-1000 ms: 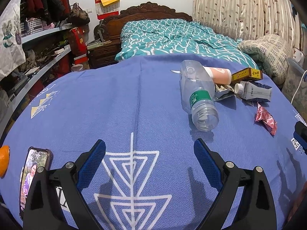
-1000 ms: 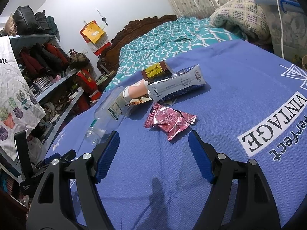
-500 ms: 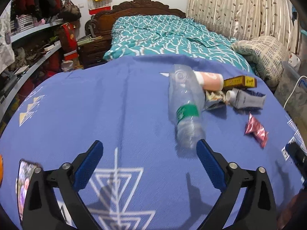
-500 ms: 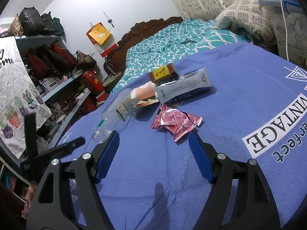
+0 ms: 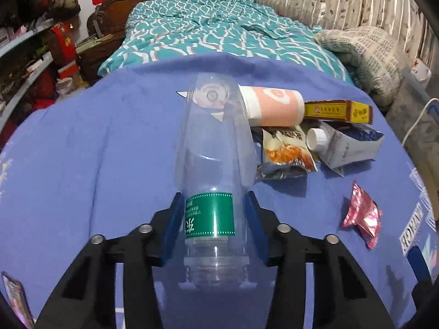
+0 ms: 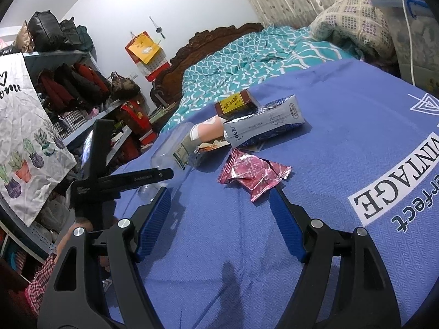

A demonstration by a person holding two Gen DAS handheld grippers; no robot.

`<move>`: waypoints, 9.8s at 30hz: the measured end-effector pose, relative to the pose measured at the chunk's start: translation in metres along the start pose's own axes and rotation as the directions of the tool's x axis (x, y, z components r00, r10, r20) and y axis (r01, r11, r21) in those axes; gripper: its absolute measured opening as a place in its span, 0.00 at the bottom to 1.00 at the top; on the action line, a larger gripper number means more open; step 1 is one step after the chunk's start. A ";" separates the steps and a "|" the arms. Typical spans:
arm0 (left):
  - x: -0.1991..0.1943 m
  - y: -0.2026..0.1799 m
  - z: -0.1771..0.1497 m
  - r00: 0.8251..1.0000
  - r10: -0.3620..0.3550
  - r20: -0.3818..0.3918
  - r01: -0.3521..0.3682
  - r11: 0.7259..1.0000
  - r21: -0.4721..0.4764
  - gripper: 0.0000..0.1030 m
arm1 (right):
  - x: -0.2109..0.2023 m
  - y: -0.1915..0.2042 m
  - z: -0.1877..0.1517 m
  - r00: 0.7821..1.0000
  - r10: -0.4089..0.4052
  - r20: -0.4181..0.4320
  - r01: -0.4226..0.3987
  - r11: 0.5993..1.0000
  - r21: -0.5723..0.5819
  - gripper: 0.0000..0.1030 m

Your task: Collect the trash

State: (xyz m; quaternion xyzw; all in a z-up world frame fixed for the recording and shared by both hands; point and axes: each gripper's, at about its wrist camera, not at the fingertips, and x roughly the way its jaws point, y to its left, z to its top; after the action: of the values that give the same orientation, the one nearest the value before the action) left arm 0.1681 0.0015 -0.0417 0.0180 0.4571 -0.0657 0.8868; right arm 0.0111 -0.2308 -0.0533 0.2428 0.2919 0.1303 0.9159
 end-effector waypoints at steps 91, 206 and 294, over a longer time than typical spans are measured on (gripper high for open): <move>-0.077 -0.156 -0.102 0.977 -0.163 0.140 0.117 0.950 0.291 0.79 | -0.107 -0.107 0.003 0.928 -0.346 0.141 0.322 0.931 0.172 0.77; -0.088 -0.094 -0.120 0.959 -0.152 0.240 0.099 0.971 0.218 0.92 | -0.086 -0.096 0.000 0.915 -0.377 0.146 0.339 0.911 0.235 0.83; -0.124 0.075 -0.090 0.961 -0.263 0.079 0.271 0.956 -0.110 0.34 | 0.031 0.055 -0.039 0.922 -0.147 -0.358 -0.013 0.914 -0.406 0.76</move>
State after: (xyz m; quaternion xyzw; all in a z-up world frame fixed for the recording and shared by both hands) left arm 0.0344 0.0969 0.0049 -0.0993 0.4301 -0.1579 0.8833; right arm 0.0069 -0.1579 -0.0673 0.0099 0.4398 0.1998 0.8756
